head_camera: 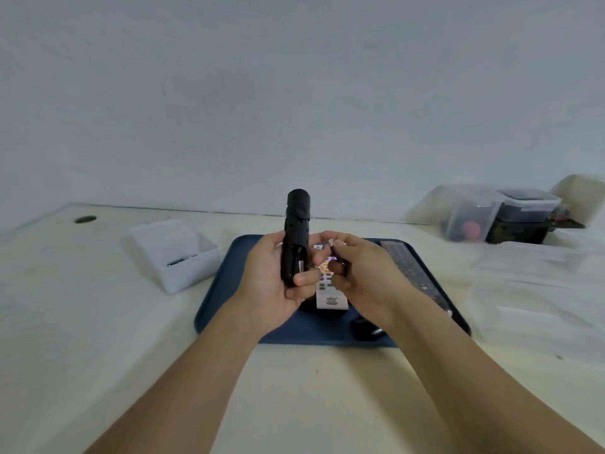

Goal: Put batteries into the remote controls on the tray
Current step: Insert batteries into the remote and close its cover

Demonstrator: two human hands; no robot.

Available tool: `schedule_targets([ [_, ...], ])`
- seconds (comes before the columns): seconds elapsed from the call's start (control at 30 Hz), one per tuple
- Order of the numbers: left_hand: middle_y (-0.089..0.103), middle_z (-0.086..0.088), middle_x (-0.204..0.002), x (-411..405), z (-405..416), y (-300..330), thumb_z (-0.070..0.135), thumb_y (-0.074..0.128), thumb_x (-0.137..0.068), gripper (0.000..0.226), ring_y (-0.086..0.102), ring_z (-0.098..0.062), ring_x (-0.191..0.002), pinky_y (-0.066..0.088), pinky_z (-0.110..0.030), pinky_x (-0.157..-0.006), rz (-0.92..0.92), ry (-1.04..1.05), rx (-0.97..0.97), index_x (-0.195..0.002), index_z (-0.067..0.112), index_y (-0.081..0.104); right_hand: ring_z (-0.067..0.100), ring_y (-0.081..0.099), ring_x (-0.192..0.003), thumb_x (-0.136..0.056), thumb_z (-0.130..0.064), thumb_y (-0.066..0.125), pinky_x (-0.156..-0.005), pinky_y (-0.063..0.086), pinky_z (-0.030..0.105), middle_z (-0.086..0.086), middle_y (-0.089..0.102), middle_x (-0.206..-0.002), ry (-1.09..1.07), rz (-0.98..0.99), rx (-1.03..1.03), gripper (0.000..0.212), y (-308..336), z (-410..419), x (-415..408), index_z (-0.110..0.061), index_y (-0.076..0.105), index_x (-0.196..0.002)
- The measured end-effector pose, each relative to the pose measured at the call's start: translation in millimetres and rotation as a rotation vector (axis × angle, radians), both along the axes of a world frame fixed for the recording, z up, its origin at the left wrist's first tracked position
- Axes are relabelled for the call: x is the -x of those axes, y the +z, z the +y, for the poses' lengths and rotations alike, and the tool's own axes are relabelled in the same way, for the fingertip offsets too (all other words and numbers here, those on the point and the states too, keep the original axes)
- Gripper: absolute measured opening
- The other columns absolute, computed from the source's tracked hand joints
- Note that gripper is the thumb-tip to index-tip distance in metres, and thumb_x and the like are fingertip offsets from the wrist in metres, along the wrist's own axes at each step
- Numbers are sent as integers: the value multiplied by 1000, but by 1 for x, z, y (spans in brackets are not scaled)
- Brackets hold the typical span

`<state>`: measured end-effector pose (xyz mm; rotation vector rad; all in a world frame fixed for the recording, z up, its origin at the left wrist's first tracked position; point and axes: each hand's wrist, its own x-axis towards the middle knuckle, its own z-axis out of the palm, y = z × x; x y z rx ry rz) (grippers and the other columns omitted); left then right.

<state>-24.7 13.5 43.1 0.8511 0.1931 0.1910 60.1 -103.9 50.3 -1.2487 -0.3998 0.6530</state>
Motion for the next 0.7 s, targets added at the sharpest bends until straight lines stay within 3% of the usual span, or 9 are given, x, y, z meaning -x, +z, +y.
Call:
schedule_targets([
  [0.1,55,-11,-72,-9,-2,-3,32,30,-102,39,30,-10,-39,16,-19,-33,6,69,-16,-125,8,51,4,52,-52,-105,-13,47,-48,39,16,3,64,-84,-55,-151,0,20,1,-6,-4,-8,64,-115],
  [0.2,57,-12,-69,-11,-10,-10,31,29,-104,36,31,-11,-38,17,-19,-32,54,110,-66,-115,6,53,4,56,-55,-103,-19,53,-52,38,20,-3,70,-84,-81,-272,92,17,0,-16,-7,-12,68,-109],
  [0.33,56,-10,-67,-11,-27,-13,32,29,-108,39,38,-14,-41,20,-18,-34,99,144,-149,-100,10,60,8,52,-46,-99,-14,60,-39,39,15,8,72,-89,-135,-244,9,15,-1,-17,0,-2,66,-106],
  [0.43,56,-8,-67,-16,-36,-11,36,34,-108,38,43,-17,-43,28,-18,-36,127,161,-161,-91,15,60,19,51,-49,-96,-16,65,-43,44,22,10,76,-90,-187,-281,-40,10,-3,-16,2,-6,66,-96],
  [0.6,57,-8,-69,-22,-45,-10,41,33,-109,46,50,-17,-44,38,-21,-39,104,151,-155,-89,14,65,15,45,-40,-92,-17,72,-40,38,20,15,73,-82,-297,-382,-54,15,-9,-12,5,-6,63,-88],
  [0.7,65,-7,-69,-22,-48,-10,42,36,-108,45,55,-17,-51,44,-26,-44,121,153,-151,-96,12,67,23,56,-56,-87,-21,78,-46,49,38,15,69,-74,-327,-422,-55,19,-15,-9,5,-10,63,-85],
])
